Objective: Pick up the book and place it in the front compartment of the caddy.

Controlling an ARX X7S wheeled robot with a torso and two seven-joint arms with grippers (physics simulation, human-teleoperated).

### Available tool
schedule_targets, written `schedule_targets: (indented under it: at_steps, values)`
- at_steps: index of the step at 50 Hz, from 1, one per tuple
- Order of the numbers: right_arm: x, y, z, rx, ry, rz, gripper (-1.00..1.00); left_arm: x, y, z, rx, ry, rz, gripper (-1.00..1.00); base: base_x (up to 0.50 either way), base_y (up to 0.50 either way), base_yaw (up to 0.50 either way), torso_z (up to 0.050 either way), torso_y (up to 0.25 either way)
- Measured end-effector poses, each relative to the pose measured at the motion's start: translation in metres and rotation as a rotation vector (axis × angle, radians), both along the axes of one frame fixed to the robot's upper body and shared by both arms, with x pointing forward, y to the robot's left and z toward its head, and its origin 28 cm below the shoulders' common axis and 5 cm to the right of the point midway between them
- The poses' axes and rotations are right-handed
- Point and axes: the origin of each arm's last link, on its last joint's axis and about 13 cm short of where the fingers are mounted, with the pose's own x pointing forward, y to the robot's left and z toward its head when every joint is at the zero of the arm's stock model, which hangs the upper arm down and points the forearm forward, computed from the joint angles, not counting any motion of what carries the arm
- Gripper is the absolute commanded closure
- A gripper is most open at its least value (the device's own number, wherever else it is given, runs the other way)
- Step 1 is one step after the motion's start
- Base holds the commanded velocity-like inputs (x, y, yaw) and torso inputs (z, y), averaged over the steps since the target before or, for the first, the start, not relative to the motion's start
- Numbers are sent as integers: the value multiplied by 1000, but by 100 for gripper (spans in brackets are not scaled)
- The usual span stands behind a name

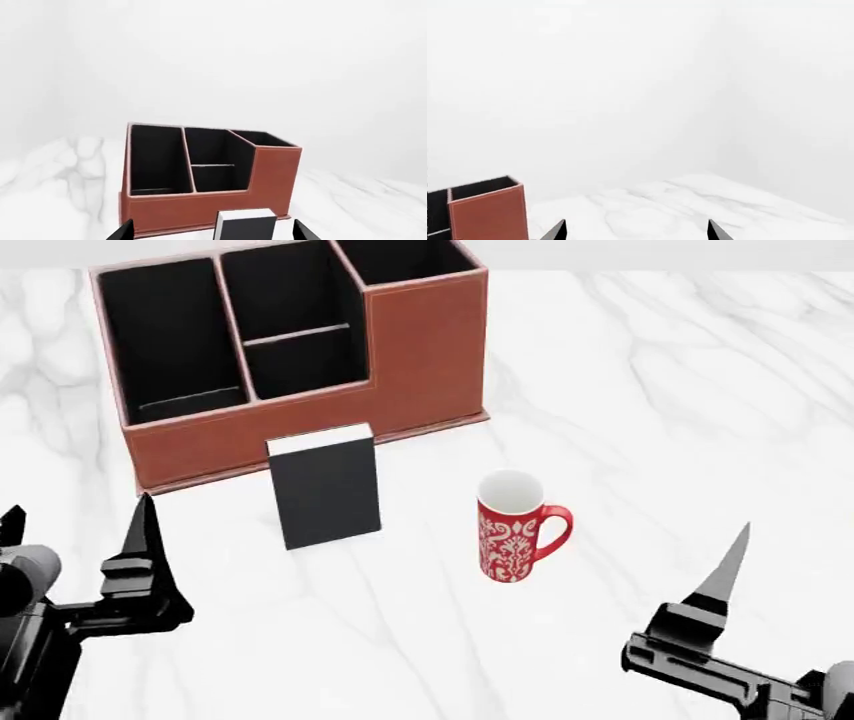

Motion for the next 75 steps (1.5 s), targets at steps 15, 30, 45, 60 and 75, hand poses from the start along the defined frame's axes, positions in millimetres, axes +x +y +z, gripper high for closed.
schedule_targets:
  at_steps: [15,30,45,60,75]
  values:
    - [-28,-29,36,33,-160,-154,-100,25,6,34,44,-97,28,-100,328,35,0,0,0]
    - [-42,-32,48,23,-233,-195,-100,31,15,46,43,-144,45,-100,367,0,0,0,0]
    - [-50,-33,50,24,-268,-206,-100,32,22,49,26,-164,58,-100,500,0,0,0,1]
    - [-52,-33,54,33,-285,-209,-100,34,25,54,-3,-187,61,-100,500,0,0,0,1]
    - [-53,-33,58,34,-299,-199,-100,36,27,57,-17,-191,65,-100,500,0,0,0,1]
